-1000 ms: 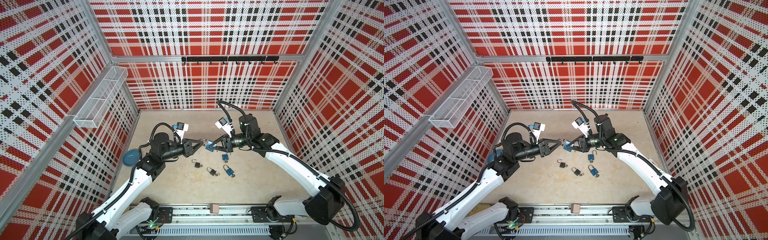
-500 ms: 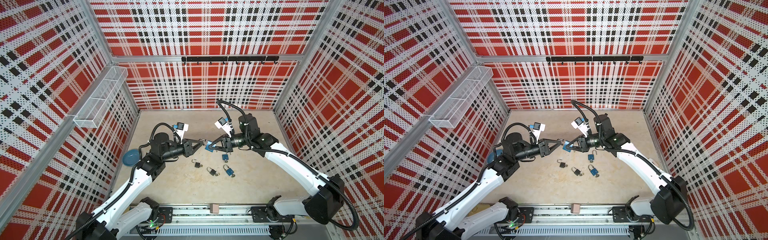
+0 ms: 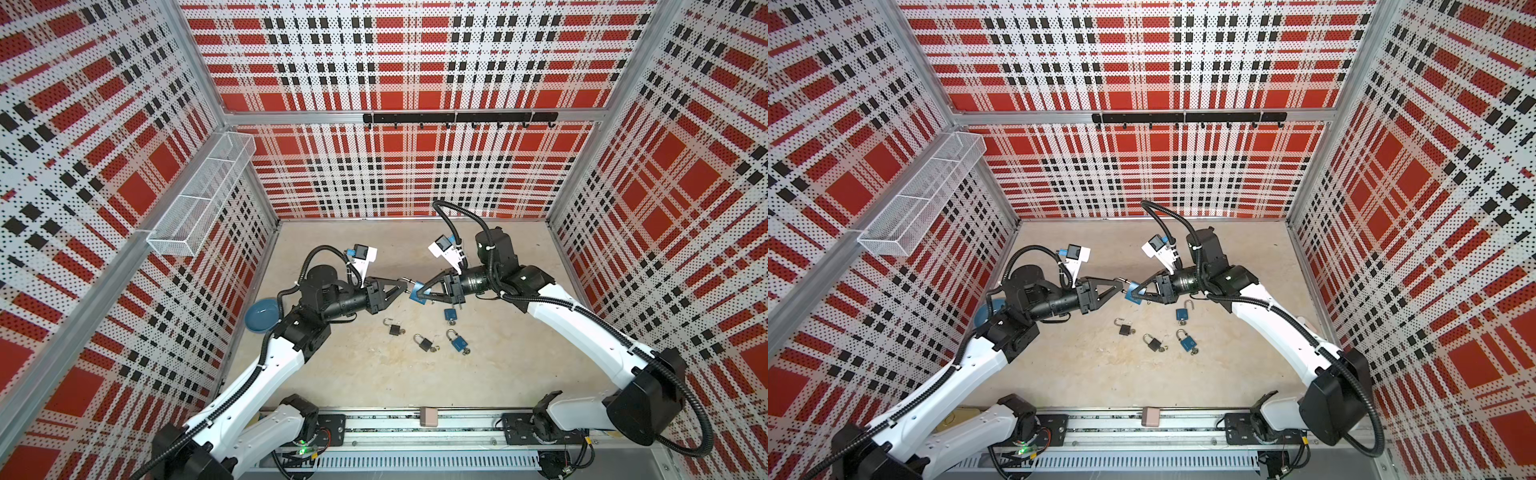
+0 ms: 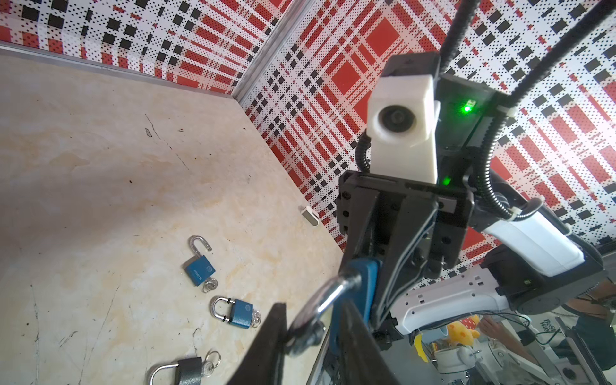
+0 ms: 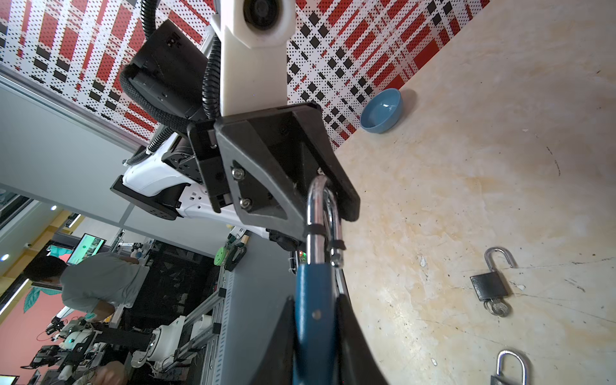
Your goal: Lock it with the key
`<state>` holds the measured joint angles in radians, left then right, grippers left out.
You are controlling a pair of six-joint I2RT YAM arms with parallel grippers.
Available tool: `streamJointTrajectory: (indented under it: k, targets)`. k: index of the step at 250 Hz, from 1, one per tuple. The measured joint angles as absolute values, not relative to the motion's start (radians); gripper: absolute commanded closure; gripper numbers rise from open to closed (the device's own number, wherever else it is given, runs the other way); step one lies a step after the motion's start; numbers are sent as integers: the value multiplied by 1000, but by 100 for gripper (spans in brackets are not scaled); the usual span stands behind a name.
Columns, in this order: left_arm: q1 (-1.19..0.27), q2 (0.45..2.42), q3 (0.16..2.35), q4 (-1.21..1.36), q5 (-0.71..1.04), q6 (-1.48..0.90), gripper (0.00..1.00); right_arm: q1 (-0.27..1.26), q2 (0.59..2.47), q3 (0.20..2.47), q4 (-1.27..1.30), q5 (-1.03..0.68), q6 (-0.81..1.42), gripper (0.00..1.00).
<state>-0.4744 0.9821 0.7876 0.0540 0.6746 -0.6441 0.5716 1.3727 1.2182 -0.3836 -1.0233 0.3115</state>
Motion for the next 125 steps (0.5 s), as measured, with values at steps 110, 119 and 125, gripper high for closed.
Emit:
streamJointTrajectory:
  k: [110, 119, 125]
  targets:
    - [-470, 983, 792, 66, 686, -652, 90, 571, 1376, 1218, -381, -1029, 313, 100]
    - [-469, 984, 792, 67, 689, -654, 95, 570, 1376, 1218, -378, -1031, 313, 100]
    - [-467, 984, 792, 68, 690, -658, 98, 570, 1376, 1218, -377, -1036, 311, 100]
